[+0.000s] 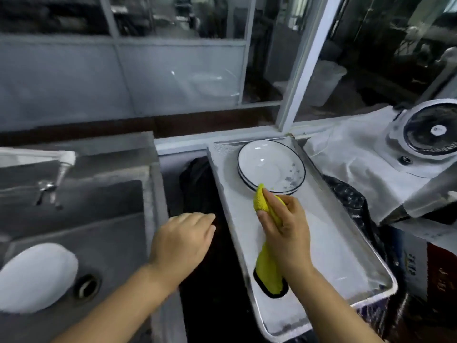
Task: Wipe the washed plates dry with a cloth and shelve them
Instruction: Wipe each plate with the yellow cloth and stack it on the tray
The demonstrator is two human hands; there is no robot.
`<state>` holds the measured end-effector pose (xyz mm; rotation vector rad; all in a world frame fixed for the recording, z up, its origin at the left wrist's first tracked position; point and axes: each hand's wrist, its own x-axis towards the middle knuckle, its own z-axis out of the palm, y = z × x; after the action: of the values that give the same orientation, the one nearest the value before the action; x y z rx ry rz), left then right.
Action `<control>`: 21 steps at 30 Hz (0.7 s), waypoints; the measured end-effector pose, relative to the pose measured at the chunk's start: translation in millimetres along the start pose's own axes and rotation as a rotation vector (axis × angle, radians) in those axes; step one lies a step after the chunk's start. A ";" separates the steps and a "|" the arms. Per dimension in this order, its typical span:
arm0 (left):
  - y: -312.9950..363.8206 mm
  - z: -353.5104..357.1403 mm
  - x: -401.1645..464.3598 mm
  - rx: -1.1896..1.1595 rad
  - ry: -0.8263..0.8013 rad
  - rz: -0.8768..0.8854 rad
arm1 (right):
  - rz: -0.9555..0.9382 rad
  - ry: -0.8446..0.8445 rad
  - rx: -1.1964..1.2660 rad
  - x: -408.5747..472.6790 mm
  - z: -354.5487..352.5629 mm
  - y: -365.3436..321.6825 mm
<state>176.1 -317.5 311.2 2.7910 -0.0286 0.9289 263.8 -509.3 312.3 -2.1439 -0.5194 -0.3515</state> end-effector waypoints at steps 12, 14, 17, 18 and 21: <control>-247.3 -113.4 -179.6 0.234 -0.339 -0.817 | -0.312 -0.380 0.093 -42.1 244.1 -177.4; -291.3 -115.5 -209.3 0.189 -0.430 -1.007 | -0.311 -0.468 0.084 -57.1 285.4 -195.5; -352.9 -107.3 -257.0 0.106 -0.511 -1.124 | -0.288 -0.559 0.033 -79.0 346.7 -214.8; -370.1 -103.2 -271.2 0.070 -0.527 -1.155 | -0.291 -0.570 0.016 -85.8 365.4 -219.4; -417.3 -87.4 -307.4 0.012 -0.580 -1.250 | -0.277 -0.609 -0.016 -104.2 419.3 -227.0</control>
<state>-88.4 94.7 120.5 2.2291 1.3933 -0.1836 88.4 -72.1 184.8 -2.1810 -1.1655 0.1654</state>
